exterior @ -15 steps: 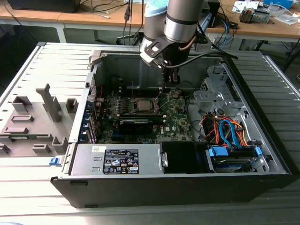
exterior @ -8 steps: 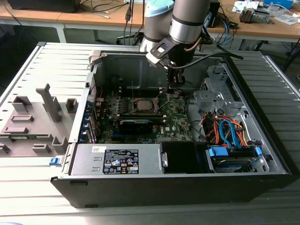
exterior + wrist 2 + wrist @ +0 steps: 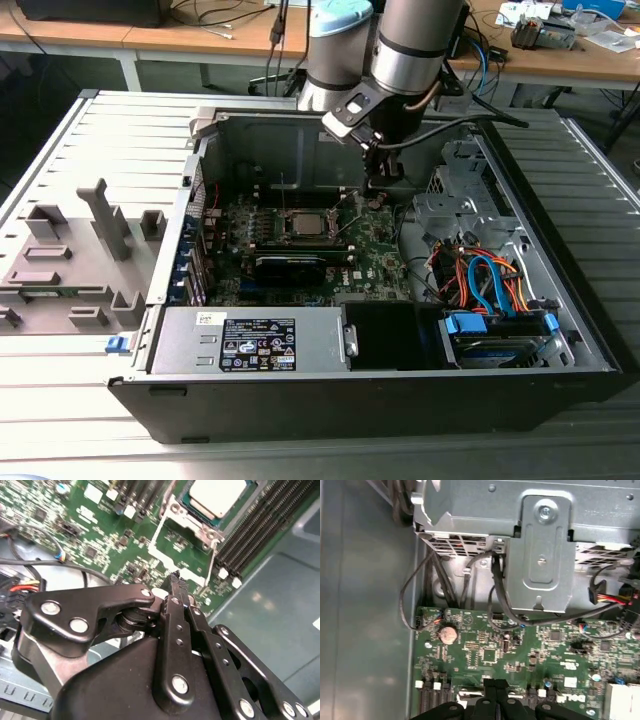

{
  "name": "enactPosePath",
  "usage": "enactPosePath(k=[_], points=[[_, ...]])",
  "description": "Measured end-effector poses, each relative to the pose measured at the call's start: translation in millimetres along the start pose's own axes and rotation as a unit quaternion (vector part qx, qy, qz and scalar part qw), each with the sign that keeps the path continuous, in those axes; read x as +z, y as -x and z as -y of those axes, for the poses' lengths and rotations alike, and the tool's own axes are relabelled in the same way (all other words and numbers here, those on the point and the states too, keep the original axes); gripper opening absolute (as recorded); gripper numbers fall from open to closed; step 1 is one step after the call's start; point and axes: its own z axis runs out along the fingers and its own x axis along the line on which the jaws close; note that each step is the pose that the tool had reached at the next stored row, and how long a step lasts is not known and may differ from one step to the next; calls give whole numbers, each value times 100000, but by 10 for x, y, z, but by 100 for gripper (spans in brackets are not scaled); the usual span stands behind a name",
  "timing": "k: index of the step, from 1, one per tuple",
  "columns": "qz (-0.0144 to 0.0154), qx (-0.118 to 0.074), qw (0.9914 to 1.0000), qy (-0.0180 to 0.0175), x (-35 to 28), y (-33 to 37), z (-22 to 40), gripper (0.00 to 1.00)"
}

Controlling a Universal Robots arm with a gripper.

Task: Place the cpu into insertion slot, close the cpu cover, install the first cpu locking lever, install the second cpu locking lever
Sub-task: 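Close the cpu cover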

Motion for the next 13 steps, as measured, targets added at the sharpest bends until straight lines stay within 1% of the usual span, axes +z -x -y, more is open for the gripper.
enactPosePath(k=[2, 4, 6, 9, 11, 13], points=[[-63, 0, 100000, -73, 5, 2, -29, 11], [-69, -5, 100000, -183, 8, 6, -78, 11], [-68, -3, 100000, -249, 13, 8, -98, 11], [-81, 0, 99999, -403, 45, 9, -110, 11], [-98, 1, 99998, -624, 92, 11, -132, 11], [-106, 9, 99997, -733, 122, 12, -143, 11]])
